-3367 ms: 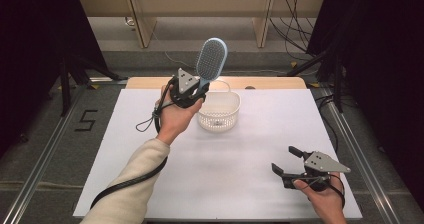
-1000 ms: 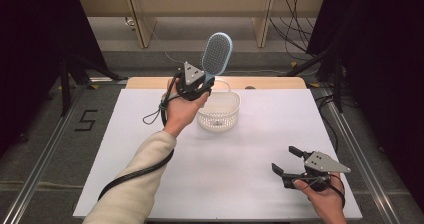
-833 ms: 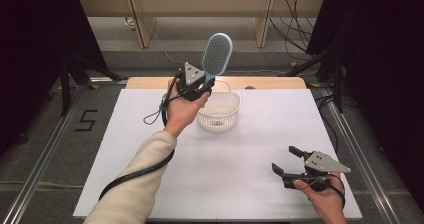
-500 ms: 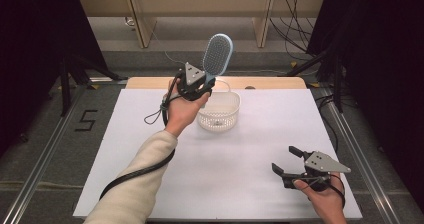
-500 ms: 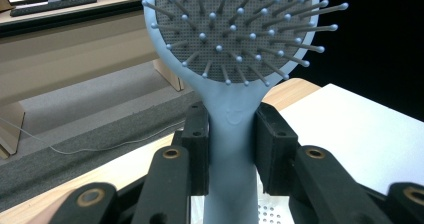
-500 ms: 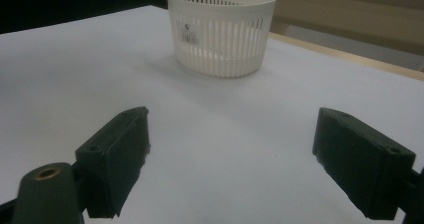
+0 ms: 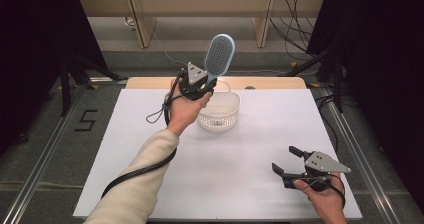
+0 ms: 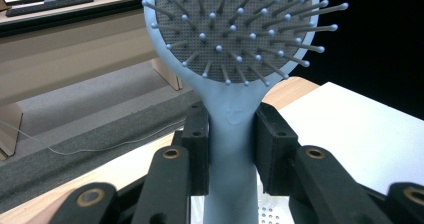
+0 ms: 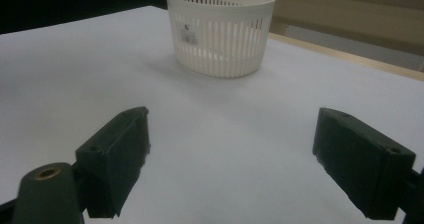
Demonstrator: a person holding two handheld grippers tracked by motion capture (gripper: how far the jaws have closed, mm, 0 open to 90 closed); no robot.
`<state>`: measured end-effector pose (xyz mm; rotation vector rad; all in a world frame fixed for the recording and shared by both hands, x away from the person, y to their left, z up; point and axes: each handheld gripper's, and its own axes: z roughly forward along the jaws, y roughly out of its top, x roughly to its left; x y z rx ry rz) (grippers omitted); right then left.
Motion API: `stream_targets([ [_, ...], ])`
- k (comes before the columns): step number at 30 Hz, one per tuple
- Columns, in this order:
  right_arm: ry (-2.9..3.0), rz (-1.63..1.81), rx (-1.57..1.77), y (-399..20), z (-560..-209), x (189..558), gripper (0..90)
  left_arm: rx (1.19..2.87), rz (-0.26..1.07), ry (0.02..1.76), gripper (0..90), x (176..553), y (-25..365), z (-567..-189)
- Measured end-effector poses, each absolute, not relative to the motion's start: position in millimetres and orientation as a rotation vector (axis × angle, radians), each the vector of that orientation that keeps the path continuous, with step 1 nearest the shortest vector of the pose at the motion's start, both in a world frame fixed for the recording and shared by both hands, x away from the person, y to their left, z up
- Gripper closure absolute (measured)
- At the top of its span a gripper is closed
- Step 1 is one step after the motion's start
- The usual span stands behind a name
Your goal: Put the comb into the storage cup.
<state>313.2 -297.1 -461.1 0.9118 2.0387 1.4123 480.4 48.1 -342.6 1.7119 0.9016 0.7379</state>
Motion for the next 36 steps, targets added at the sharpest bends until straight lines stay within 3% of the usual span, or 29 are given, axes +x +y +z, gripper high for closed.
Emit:
stream_targets([
  [36, 2.035, 1.413, 0.912, -297.1, -461.1, 313.3, 15.8, 1.731, 0.737, 0.884, 69.6, 488.3, 41.8, -344.7],
])
